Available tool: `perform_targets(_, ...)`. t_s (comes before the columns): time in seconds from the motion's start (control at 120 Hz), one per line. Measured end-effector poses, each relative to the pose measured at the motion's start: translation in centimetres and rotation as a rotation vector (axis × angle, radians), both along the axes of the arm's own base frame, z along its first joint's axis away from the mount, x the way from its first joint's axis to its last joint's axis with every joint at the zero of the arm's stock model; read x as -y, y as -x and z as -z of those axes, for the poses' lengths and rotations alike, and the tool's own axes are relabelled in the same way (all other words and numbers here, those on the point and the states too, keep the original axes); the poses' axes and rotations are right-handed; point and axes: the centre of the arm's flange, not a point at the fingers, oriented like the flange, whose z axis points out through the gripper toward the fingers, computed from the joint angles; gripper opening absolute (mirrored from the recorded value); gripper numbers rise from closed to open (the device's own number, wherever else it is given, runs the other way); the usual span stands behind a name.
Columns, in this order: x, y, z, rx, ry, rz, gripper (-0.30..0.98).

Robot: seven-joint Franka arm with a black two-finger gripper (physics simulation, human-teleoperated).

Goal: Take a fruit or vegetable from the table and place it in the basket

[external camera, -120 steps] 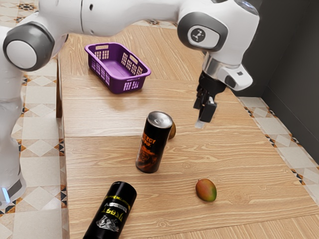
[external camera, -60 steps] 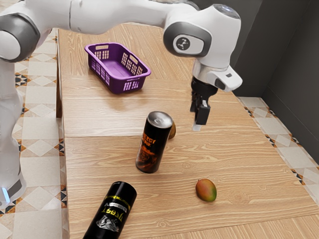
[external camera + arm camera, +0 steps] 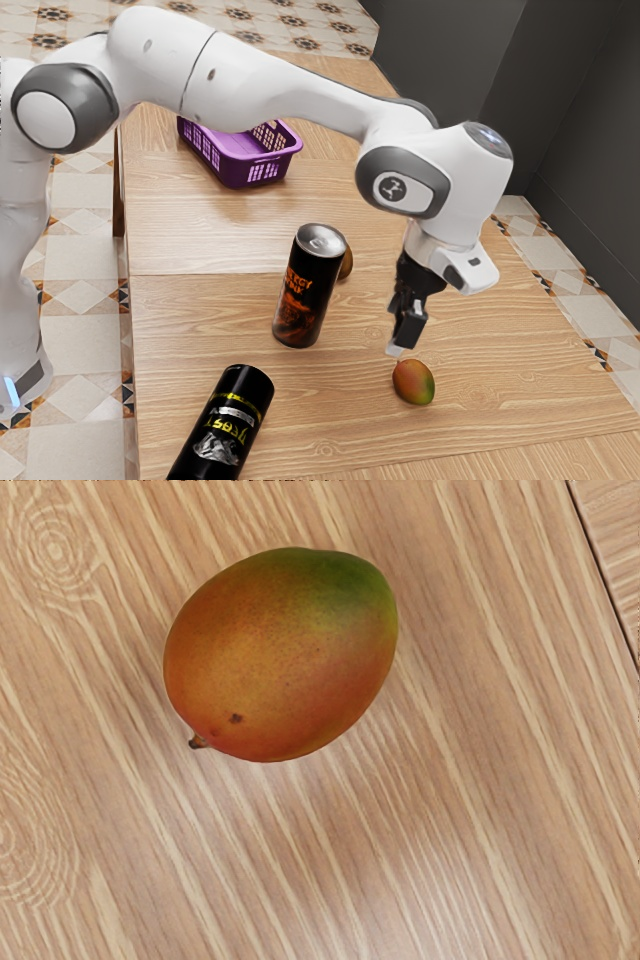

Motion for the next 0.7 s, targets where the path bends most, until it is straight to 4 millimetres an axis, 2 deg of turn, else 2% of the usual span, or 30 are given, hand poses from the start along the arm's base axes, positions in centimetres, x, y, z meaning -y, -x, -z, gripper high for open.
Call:
perform_targets(0.208,2.5,1.1,0.8,-0.009,0.017,0.041,0.66)
perform_targets(0.325,3.4,0.8,2.9,-0.041,0.014,0.051,0.66)
perform_targets(0.483,3.5,0.0,4.5,-0.051,0.017,0.045,0.66)
perform_targets(0.7,2.1,-2.1,5.8,-0.013,0.029,0.007,0.66)
